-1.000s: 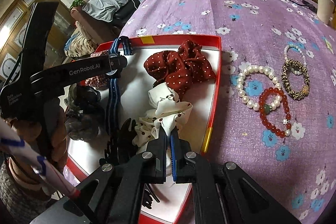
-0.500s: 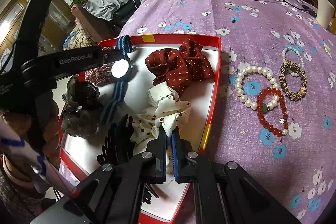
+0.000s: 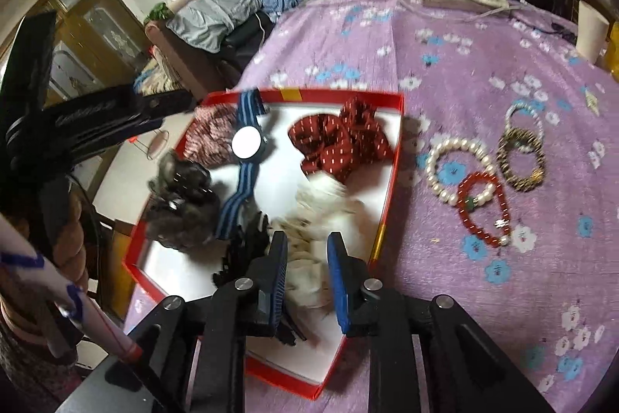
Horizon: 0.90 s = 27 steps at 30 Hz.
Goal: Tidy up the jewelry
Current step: 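Open both tools to drop the scrunchie and watch onto the tray, then lift both tools away and move toward the bracelets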
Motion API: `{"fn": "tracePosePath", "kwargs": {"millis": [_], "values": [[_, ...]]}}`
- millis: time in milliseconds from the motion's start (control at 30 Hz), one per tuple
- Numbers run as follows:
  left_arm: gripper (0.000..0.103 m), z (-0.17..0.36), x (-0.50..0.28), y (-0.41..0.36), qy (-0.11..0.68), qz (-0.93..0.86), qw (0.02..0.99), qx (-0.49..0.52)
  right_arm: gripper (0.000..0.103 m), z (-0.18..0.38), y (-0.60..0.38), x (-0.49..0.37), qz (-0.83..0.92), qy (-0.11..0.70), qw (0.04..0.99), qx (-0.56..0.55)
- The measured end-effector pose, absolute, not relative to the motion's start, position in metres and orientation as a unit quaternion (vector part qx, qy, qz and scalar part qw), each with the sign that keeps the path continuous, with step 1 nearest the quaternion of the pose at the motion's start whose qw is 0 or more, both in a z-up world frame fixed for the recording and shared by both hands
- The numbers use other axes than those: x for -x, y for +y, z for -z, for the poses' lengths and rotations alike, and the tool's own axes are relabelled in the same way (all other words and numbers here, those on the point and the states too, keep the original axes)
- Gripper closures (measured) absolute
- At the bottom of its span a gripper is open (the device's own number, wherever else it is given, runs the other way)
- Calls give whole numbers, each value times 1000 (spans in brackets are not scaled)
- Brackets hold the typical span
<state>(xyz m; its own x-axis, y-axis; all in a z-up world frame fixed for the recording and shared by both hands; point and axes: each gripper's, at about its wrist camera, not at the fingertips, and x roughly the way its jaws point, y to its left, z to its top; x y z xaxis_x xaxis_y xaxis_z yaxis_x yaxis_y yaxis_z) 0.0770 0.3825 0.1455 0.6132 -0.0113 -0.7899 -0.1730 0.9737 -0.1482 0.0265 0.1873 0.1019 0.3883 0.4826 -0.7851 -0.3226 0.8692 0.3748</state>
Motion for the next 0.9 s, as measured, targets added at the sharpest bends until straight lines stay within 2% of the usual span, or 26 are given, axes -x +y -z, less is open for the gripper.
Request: {"fn": "tracePosePath", "kwargs": {"millis": [200, 400, 900], "values": [[44, -169, -26, 383, 421, -84, 897, 105, 77, -122, 164, -5, -249, 480, 837, -89], [44, -174, 21, 363, 426, -105, 893, 104, 77, -119, 131, 21, -244, 484, 834, -101], [44, -172, 78, 240, 437, -65, 894, 81, 76, -110, 23, 79, -207, 490, 837, -125]]}}
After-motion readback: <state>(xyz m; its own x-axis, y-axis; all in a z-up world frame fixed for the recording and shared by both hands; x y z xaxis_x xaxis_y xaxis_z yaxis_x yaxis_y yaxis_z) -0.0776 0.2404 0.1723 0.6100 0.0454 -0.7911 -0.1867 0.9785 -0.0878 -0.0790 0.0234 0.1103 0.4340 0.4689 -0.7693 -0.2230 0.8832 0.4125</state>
